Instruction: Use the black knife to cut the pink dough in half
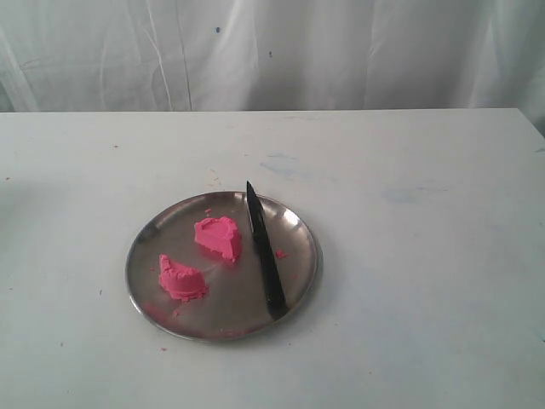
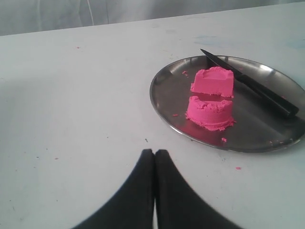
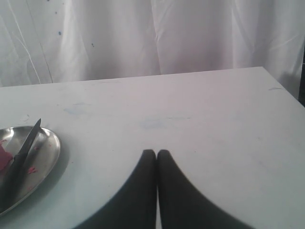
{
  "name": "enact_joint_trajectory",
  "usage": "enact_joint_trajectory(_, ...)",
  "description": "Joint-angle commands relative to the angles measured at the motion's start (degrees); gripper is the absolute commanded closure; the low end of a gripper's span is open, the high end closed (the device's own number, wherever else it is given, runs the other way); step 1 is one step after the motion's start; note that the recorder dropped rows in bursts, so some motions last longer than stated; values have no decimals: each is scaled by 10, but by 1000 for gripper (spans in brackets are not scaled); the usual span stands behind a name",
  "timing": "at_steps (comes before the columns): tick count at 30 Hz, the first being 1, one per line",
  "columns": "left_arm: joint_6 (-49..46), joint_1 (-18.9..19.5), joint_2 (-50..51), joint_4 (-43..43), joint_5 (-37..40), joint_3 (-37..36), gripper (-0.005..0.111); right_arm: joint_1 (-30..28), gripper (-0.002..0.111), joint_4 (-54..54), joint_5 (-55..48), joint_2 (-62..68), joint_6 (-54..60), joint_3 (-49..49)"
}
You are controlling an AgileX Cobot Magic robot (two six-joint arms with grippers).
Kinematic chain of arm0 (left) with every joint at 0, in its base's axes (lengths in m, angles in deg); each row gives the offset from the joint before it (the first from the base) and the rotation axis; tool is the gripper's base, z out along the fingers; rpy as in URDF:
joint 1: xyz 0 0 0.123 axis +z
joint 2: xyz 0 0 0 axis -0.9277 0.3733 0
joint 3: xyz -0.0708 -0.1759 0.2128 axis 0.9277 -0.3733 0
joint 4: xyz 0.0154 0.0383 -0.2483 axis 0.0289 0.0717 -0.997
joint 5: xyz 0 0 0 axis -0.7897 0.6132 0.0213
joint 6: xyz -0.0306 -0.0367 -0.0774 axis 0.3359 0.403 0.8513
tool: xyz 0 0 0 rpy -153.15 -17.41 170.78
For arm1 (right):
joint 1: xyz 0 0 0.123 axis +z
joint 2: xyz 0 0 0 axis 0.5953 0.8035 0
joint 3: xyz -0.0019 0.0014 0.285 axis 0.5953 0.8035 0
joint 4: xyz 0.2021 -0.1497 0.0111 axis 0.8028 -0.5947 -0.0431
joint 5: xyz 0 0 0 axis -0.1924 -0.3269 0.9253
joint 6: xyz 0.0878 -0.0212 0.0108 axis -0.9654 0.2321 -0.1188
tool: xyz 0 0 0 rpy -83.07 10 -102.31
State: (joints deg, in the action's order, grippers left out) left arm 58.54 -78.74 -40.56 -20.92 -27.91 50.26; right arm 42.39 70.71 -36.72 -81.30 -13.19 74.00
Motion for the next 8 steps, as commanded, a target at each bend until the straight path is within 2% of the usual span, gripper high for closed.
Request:
enact_joint_trajectory(1, 3, -13, 0, -2, 2, -2, 107, -3, 108, 1, 3, -3, 2, 3)
enact_joint_trajectory(4, 3, -33, 0, -2, 2, -2, 107, -3, 108, 1, 3, -3, 2, 3)
enact_joint_trajectory(8, 3, -36, 0, -2, 2, -2, 107, -3, 108, 1, 3, -3, 2, 3)
